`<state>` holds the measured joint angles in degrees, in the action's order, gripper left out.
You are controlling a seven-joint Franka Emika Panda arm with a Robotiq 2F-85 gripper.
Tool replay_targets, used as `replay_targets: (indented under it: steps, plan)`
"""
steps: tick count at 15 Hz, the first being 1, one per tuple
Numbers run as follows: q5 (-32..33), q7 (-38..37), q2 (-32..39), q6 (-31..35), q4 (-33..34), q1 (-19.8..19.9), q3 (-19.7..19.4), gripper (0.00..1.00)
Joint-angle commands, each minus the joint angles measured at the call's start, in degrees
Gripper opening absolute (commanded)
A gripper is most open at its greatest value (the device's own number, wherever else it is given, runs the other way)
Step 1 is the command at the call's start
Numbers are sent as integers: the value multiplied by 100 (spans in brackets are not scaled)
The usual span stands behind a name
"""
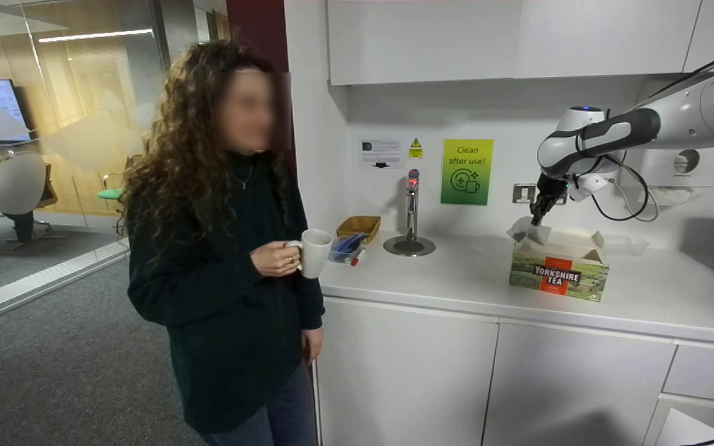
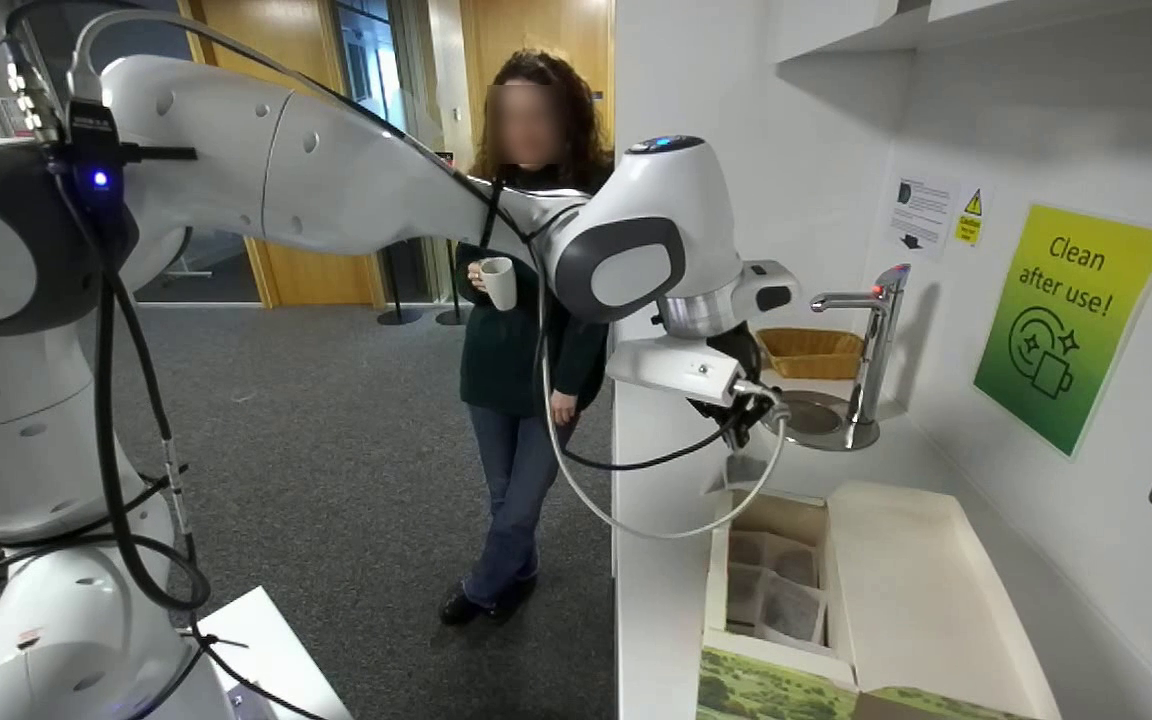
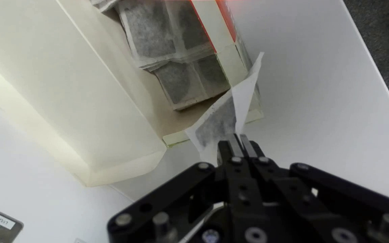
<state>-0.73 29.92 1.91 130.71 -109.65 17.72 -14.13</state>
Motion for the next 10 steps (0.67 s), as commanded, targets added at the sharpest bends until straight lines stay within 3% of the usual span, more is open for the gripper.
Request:
replay_targets:
  steps: [1,10]
  plan:
    - [226,228,-279,-161,-144,-112,1,0]
    - [118,331,-651,-198,-215,-429,130,0]
